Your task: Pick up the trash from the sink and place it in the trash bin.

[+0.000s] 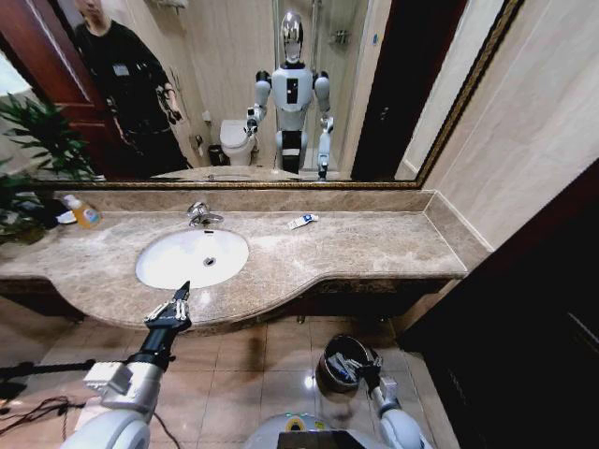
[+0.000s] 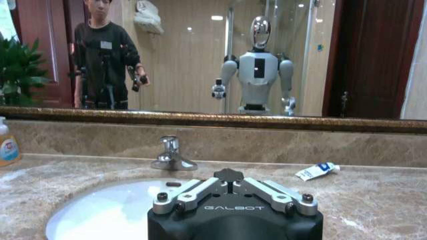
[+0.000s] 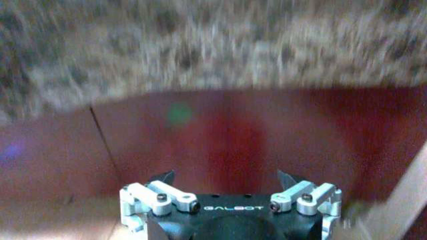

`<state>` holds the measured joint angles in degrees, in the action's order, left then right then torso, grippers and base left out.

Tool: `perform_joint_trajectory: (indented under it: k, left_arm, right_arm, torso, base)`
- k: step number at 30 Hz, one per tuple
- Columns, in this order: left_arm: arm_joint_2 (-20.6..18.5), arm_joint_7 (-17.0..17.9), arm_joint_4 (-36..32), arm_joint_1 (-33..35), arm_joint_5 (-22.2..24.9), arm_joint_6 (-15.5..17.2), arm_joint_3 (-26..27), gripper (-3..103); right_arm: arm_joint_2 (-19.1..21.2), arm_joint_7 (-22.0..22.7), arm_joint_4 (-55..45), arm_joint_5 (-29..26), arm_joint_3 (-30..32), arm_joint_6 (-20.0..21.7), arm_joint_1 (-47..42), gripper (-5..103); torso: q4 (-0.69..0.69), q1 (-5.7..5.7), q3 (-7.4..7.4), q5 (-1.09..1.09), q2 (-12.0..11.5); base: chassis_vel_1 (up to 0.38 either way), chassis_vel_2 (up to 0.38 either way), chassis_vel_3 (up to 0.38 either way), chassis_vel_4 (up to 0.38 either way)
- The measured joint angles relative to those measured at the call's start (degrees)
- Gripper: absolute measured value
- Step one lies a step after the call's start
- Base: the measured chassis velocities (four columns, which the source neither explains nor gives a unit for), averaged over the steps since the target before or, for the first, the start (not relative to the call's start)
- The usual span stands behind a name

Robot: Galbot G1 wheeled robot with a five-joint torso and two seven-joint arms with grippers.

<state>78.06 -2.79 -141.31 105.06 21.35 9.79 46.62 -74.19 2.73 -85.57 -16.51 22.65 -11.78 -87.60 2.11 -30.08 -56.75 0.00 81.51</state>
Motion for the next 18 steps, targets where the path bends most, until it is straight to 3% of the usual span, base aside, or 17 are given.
perform_joint_trajectory:
  k: [6,12,18]
  left_arm:
    - [0.0,0.0,0.0,0.0,0.0,0.0,0.0,0]
    - [0.0,0.0,0.0,0.0,0.0,0.0,0.0,0]
    - [0.0,0.0,0.0,0.0,0.0,0.0,0.0,0]
  right_arm:
    - [1.2,1.5,-8.4,0.7,0.9,-1.4,-2.6,100]
    - [1.7,1.5,-22.8,0.3,1.6,0.6,-6.9,100]
    - [2.8,1.9,-31.2,0.3,0.3,2.7,-7.8,100]
  torso:
    - [0.00,0.00,0.00,0.00,0.0]
    - [0.00,0.00,0.00,-0.01,0.0]
    - [0.00,0.00,0.00,-0.01,0.0]
  base:
    - [0.000,0.000,0.000,0.000]
    - [0.000,0.000,0.000,0.000]
    - [0.000,0.000,0.000,0.000]
